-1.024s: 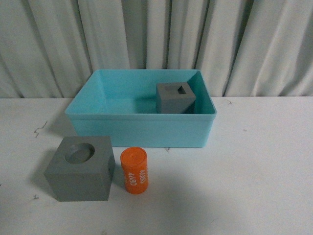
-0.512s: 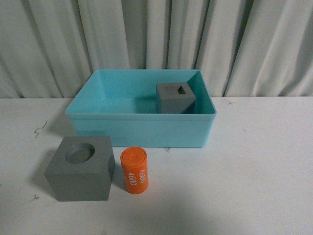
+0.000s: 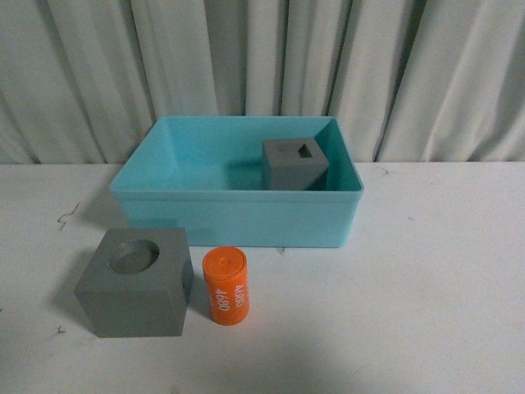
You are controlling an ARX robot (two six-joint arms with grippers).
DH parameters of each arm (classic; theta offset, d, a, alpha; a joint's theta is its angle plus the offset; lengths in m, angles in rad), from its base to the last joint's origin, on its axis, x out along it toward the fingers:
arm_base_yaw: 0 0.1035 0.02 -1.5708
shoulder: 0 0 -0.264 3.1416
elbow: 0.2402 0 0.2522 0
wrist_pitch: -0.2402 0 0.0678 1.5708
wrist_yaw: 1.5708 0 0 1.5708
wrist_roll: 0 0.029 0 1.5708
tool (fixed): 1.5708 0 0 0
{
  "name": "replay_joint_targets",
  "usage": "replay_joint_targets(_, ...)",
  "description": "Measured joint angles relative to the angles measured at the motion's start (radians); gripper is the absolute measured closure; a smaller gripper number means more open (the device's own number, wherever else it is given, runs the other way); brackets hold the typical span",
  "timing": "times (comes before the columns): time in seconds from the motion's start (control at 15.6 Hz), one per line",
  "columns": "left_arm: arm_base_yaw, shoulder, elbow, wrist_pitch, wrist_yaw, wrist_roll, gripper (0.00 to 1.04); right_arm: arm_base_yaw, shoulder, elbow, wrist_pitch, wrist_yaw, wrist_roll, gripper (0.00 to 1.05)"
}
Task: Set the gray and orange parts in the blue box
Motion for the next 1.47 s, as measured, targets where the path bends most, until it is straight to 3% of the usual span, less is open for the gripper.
replay_joint_targets(0.51, 0.0, 0.0, 0.0, 0.0, 0.0, 0.0, 0.07, 0.0, -0.121, 0.0, -0.125, 0.0, 0.0, 1.03)
replay_joint_targets(0.58, 0.0, 0.0, 0.0, 0.0, 0.0, 0.0, 0.07, 0.0, -0.223, 0.001, -0.279, -0.001, 0.0, 1.03)
replay_joint_targets(0.7, 0.0, 0.0, 0.0, 0.0, 0.0, 0.0, 0.07, 0.0, -0.285, 0.0, -0.292, 0.0, 0.0, 1.03)
replay_joint_targets(1.22, 0.0, 0.0, 0.0, 0.0, 0.0, 0.0, 0.07, 0.0, -0.285, 0.0, -0.293, 0.0, -0.001, 0.08)
replay_joint_targets(1.28, 0.011, 0.066, 0.071, -0.208, 0.062, -0.028, 0.07, 0.0, -0.285, 0.0, -0.294, 0.0, 0.0, 0.05)
replay_joint_targets(1.34, -0.031, 0.348, 0.214, -0.407, 0.092, -0.085, 0.07, 0.0, -0.284, 0.0, -0.293, -0.003, 0.0, 0.07)
replay_joint_targets(1.47, -0.158, 0.648, 0.319, -0.312, 0.051, -0.112, 0.07, 0.0, -0.285, 0.0, -0.294, -0.001, 0.0, 0.06)
